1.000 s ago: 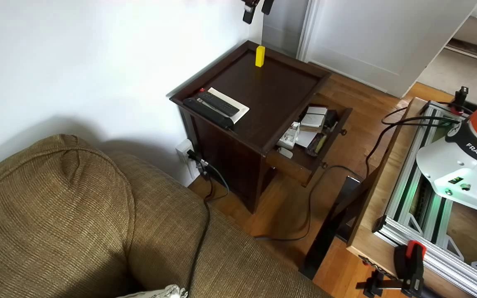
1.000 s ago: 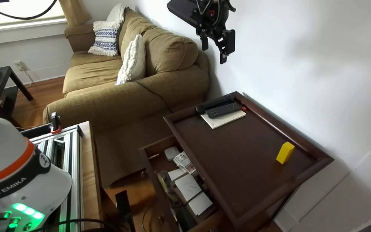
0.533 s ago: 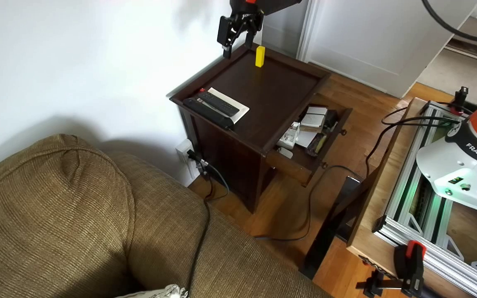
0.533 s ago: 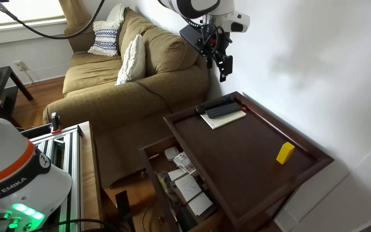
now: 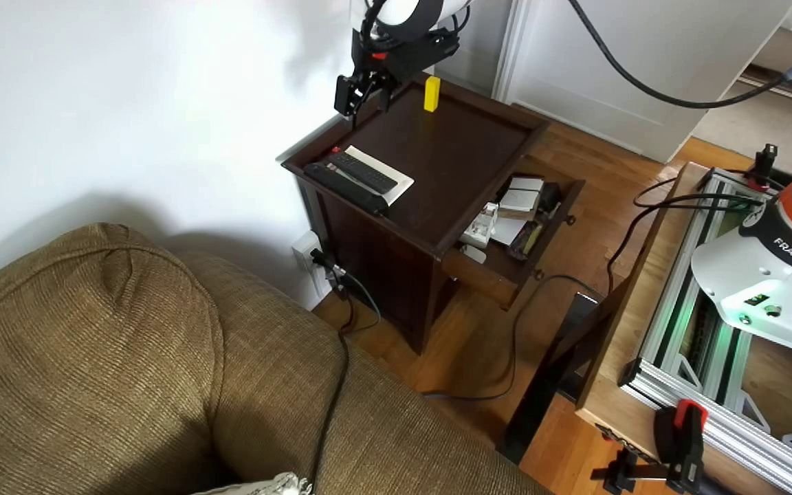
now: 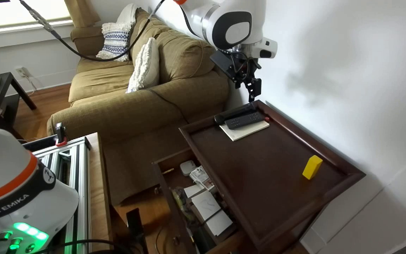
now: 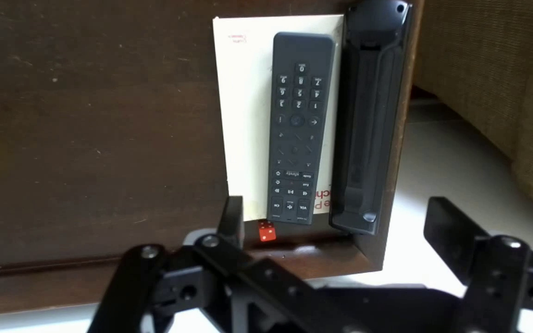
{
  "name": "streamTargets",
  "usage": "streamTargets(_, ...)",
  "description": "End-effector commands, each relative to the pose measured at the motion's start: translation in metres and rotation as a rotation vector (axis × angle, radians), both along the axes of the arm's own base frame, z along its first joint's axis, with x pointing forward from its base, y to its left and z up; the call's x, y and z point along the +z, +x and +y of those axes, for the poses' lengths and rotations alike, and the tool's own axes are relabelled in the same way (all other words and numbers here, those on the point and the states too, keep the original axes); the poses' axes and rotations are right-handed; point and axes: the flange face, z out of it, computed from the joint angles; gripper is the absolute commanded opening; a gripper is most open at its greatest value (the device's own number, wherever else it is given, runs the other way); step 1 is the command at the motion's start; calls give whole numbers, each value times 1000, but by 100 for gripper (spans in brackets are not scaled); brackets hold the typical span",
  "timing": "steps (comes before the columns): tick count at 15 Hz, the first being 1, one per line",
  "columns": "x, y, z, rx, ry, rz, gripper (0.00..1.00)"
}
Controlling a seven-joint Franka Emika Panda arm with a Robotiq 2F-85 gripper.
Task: Move the black remote control to the right
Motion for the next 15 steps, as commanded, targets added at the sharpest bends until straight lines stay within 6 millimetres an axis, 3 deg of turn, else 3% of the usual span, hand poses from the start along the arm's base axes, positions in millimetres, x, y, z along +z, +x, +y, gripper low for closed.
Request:
streamTargets(1,-41,24,15,7,6,1,100)
streamTargets(4,-75,28,16,-1,-30,54,100)
streamTargets(5,-53,20,14,11,-3,35,100)
streamTargets(8,-75,23,15,10,-12,52,100)
streamTargets(15,-74,32,14,1,-5,43,100)
